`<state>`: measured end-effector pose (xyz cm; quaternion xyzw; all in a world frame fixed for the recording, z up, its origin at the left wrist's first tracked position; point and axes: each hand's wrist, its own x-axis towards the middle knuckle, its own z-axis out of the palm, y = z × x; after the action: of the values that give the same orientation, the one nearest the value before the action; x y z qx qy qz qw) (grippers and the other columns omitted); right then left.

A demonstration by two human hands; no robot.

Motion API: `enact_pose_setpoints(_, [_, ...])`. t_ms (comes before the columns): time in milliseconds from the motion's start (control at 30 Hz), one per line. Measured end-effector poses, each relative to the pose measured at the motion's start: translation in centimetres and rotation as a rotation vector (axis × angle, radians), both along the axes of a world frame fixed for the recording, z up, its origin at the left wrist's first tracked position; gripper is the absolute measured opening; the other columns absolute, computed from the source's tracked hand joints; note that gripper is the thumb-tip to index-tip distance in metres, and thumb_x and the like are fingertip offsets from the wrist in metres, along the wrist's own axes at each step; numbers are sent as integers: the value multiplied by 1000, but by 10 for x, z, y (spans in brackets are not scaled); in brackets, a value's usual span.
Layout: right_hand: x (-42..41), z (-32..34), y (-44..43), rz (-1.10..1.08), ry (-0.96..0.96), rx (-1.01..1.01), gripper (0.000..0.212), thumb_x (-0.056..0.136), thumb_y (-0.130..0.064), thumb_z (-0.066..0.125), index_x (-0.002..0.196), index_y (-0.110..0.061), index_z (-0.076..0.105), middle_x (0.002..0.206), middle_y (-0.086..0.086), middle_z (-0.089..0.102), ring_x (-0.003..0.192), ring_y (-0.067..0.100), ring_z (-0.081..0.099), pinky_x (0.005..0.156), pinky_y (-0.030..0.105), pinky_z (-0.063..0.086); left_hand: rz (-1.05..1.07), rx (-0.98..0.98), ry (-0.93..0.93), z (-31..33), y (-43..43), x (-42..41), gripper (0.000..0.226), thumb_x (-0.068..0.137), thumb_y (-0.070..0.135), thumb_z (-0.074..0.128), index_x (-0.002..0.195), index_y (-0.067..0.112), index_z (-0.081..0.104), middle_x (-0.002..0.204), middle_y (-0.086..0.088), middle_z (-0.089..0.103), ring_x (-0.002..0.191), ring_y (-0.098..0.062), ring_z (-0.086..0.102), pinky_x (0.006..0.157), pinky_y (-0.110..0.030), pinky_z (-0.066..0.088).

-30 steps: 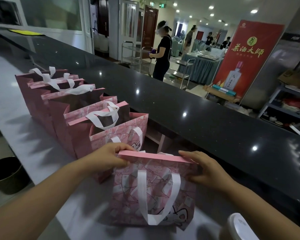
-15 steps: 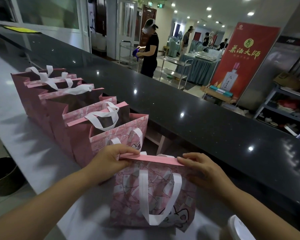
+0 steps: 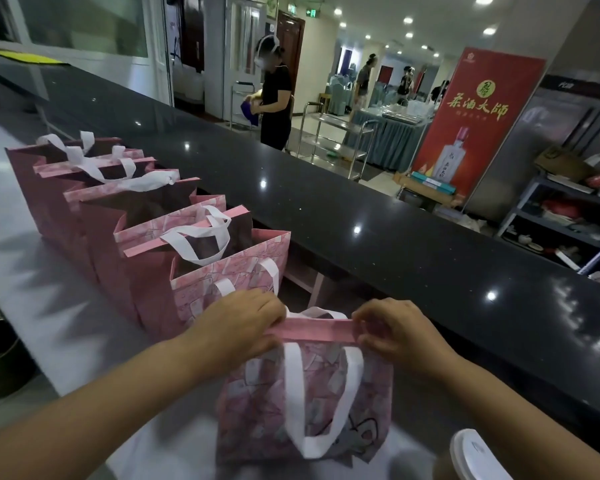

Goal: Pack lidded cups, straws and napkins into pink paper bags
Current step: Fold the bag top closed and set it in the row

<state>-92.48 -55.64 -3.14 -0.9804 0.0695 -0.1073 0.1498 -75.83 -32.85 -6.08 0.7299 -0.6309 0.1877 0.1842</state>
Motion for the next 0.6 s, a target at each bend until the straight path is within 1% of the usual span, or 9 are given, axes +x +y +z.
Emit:
enact_pose_setpoints(33, [4,0,2,-21,12,-20,23,79,-27,71,100,-31,63,91,-19,57,87,0,50,86,25,40,28,43,16,4,-7,-3,36,70,42,75,94,22,58,87,7,62,75,-14,58,65,-25,45])
enact_pose_setpoints(100, [10,-2,6,-35,46,-44,19,81,-31,68,99,-33,62,88,-18,52,84,1,48,76,21,41,58,212,52,9,-23,-9,35,84,48,54,111,25,54,103,6,62,92,-18,58,74,-32,45])
enact_pose_setpoints(167, [14,-4,9,-16,46,-44,11,82,-30,68,93,-31,64,83,-18,51,83,3,49,72,20,43,60,331,-26,10,-37,-14,33,91,47,41,113,25,52,106,3,61,95,-22,57,69,-35,42])
enact_pose_setpoints(267, [19,-4,12,22,29,-81,7,83,-31,67,89,-27,66,81,-21,48,83,3,47,71,18,41,83,348,-109,6,-51,-20,32,95,45,37,105,18,52,102,-1,59,90,-25,58,59,-32,34])
enact_pose_setpoints(400, [20,-6,14,44,32,-92,10,84,-30,66,92,-25,68,84,-21,46,82,1,47,70,17,41,116,306,-179,0,-62,-30,37,98,42,32,106,14,55,100,-5,61,87,-27,60,55,-30,31])
enact_pose_setpoints(467, [18,-7,12,50,42,-65,12,83,-27,67,95,-25,70,87,-20,53,82,0,49,70,14,41,117,262,-206,0,-62,-33,34,95,42,40,102,14,58,93,-4,64,79,-25,63,53,-29,33])
enact_pose_setpoints(533, [15,-8,5,23,58,18,16,82,-23,69,97,-26,71,88,-17,60,82,-1,55,72,16,45,95,225,-280,3,-59,-33,26,80,44,66,74,18,64,68,1,64,54,-18,62,42,-21,35])
enact_pose_setpoints(567, [13,-8,1,1,68,65,15,81,-22,70,96,-26,72,86,-18,61,81,-1,57,73,18,48,77,206,-284,3,-58,-32,27,71,43,74,61,20,63,57,3,60,42,-15,57,37,-17,33])
enact_pose_setpoints(600, [11,-8,-3,-16,77,100,13,80,-22,71,93,-26,72,82,-19,61,79,-1,59,72,19,49,66,200,-278,2,-58,-31,29,68,42,76,55,20,61,52,4,58,37,-13,54,35,-15,31])
